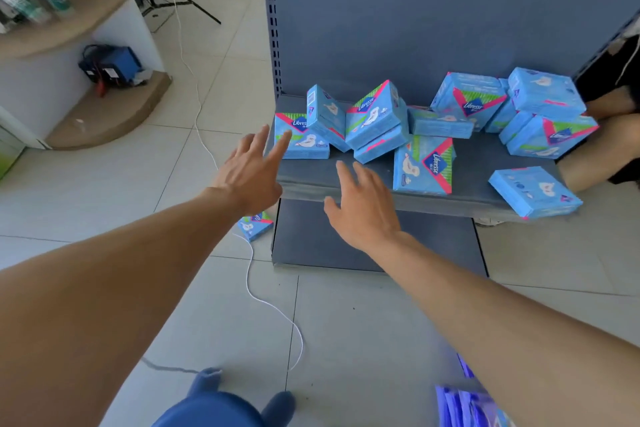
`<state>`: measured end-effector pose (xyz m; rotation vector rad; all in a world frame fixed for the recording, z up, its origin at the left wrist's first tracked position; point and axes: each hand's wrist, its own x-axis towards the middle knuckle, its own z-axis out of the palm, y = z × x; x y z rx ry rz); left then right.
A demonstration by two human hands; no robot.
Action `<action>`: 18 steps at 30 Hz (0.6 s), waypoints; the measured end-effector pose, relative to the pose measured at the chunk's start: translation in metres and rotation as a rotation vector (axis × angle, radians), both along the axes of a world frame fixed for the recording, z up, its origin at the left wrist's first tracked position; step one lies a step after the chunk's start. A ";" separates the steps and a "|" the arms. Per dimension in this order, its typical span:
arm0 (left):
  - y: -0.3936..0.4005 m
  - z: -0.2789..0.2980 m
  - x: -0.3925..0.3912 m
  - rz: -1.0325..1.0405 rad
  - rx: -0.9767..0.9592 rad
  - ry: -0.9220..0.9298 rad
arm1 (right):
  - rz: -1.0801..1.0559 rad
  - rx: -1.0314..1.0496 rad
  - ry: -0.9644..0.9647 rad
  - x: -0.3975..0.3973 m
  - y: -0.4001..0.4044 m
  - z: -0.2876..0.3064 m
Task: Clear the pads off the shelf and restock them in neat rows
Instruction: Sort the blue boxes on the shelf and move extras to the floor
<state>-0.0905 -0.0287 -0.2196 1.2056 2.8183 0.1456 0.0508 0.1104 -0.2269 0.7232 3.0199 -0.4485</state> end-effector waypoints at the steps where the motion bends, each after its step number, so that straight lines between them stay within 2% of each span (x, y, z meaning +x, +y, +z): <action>1: 0.001 0.000 -0.008 0.003 0.003 -0.008 | -0.009 -0.009 0.000 -0.008 0.001 -0.001; 11: -0.039 -0.046 -0.112 0.023 -0.027 -0.032 | 0.178 -0.176 0.023 -0.106 -0.070 -0.028; 15: -0.070 -0.096 -0.150 -0.013 -0.092 -0.085 | 0.185 -0.253 -0.102 -0.137 -0.121 -0.079; 18: -0.101 -0.150 -0.184 -0.016 -0.122 -0.109 | 0.100 -0.271 -0.182 -0.167 -0.146 -0.136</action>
